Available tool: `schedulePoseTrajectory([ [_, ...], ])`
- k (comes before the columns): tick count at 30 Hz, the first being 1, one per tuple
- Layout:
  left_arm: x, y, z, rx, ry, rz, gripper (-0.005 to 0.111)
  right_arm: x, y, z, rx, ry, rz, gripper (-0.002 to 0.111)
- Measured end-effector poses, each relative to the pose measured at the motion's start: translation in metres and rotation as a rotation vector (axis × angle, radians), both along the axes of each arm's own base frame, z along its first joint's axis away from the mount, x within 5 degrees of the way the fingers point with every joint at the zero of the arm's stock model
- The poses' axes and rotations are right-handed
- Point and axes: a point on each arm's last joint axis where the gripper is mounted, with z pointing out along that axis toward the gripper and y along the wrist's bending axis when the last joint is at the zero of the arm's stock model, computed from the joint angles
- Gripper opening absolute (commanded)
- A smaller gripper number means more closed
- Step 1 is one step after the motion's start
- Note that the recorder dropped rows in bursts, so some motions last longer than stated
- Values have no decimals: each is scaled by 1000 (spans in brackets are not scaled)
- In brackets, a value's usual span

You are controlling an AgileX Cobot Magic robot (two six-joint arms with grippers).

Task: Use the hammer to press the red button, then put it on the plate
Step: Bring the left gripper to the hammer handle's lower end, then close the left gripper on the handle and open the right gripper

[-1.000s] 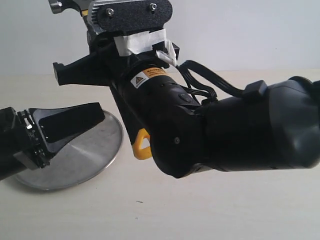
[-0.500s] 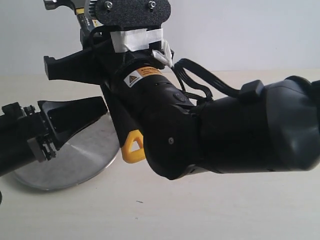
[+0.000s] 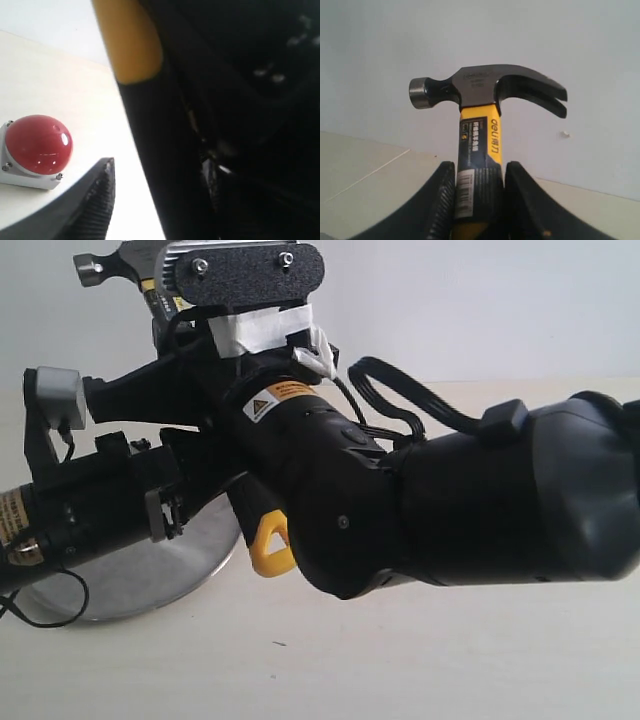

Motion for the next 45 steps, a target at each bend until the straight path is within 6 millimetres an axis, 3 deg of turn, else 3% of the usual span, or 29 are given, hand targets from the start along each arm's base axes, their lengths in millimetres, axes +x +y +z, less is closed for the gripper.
schedulePoseTrajectory([
  [4,3,-2,0,-1,-5,-7,49,-1,2,1,-53,-50,28,0],
  [5,4,-2,1,-2,-7,-7,36,-1,2,1,-55,-51,28,0],
  [6,3,-3,1,1,-11,-19,29,-1,2,1,-64,-57,28,0],
  [7,2,-4,1,-1,-14,-24,12,-1,2,1,-69,-59,26,0],
  [9,2,-5,0,5,-8,-34,0,-1,2,1,-99,-75,28,0],
  [20,0,-6,-2,41,-18,-57,0,-3,-4,6,-114,-34,-41,1],
  [30,1,-6,-5,103,-62,-62,0,-7,-18,22,-141,39,-87,20],
  [41,2,-2,-9,173,-96,-78,0,-8,-23,21,-268,43,-106,41],
  [45,3,6,-9,219,-119,-92,0,-4,-30,24,-331,-3,-169,42],
])
